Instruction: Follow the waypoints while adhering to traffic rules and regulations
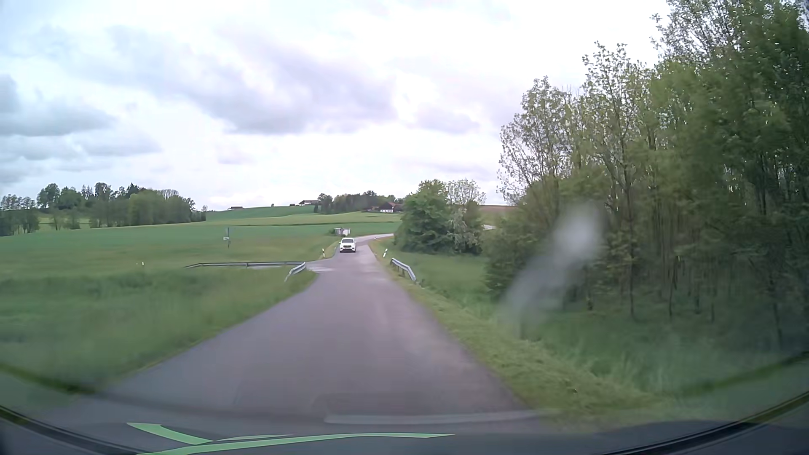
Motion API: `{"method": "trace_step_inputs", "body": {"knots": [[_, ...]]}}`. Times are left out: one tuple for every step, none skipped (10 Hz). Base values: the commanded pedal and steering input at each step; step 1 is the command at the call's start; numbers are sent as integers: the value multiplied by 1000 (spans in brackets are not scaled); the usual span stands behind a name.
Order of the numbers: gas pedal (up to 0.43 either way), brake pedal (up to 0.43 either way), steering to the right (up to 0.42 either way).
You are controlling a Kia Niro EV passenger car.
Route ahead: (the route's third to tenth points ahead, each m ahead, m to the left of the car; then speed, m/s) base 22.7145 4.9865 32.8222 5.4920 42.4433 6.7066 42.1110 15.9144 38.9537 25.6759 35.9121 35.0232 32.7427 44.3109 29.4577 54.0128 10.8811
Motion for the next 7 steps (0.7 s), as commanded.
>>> {"method": "trace_step_inputs", "body": {"knots": [[0, 299, -19], [0, 293, -20], [0, 299, -21], [0, 299, -23], [0, 299, -24], [0, 299, -23], [0, 299, -22]]}}
